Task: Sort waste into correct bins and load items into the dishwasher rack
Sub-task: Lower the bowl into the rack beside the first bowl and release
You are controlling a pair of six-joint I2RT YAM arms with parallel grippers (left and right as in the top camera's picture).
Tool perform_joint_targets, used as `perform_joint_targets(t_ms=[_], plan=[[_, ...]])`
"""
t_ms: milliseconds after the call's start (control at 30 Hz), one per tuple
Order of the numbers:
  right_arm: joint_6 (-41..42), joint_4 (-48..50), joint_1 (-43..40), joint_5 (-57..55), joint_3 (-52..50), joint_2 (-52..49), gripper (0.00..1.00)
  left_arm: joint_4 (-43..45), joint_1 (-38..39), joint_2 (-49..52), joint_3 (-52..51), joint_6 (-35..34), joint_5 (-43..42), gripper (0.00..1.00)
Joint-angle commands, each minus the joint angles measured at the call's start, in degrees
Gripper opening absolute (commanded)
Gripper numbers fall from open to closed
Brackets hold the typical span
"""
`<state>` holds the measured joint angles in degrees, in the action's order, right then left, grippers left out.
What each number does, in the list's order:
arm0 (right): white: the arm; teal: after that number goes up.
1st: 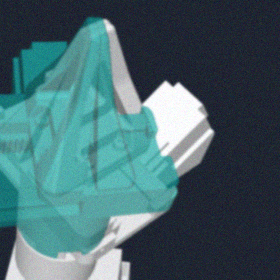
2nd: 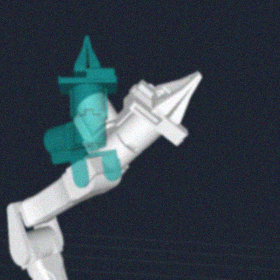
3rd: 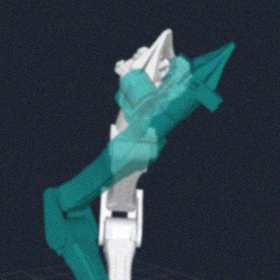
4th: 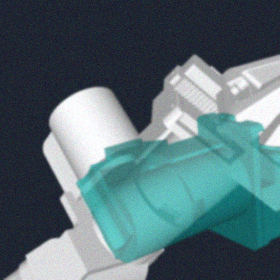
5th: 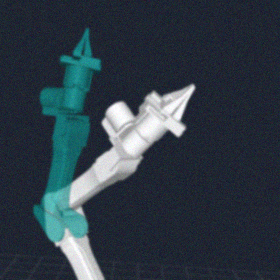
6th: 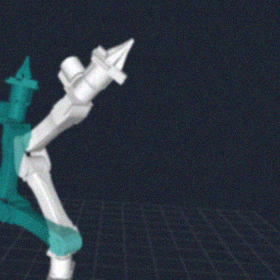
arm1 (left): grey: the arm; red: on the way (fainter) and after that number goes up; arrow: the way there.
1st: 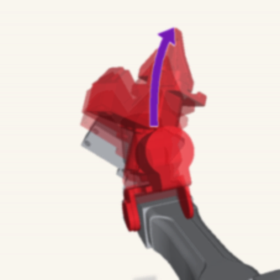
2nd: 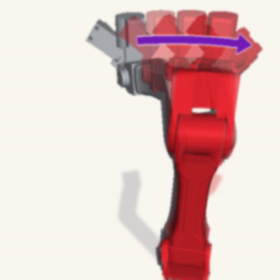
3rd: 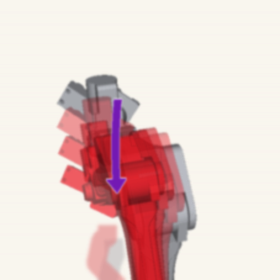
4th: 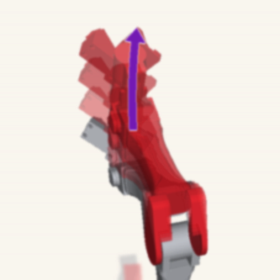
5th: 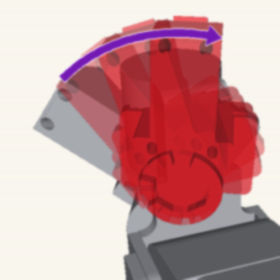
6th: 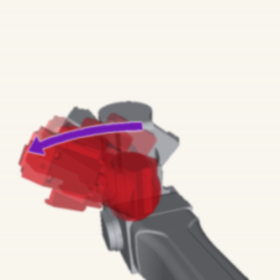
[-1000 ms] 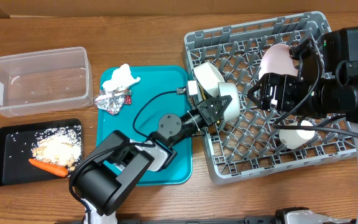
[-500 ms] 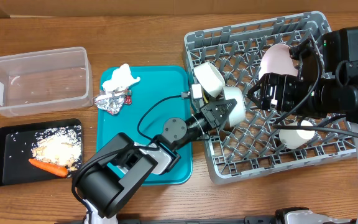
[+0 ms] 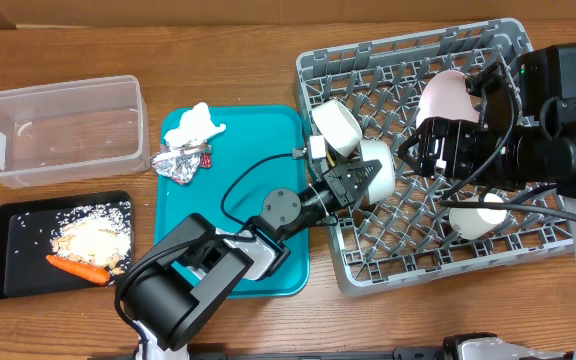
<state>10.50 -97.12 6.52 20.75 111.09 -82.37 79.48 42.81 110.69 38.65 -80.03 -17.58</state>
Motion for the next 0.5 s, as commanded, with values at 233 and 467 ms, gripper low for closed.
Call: perform_joint_targets(t_ms=[233, 467], plan=[[0.22, 0.09, 0.20, 0.31, 0.31, 0.04, 1.00, -2.25, -0.31, 0.57, -0.28, 0.09, -3.08, 0.31], [0.22, 0.09, 0.22, 0.31, 0.31, 0.04, 1.00, 0.92, -0.33, 0.57, -0.28, -0.24, -6.27, 0.63]])
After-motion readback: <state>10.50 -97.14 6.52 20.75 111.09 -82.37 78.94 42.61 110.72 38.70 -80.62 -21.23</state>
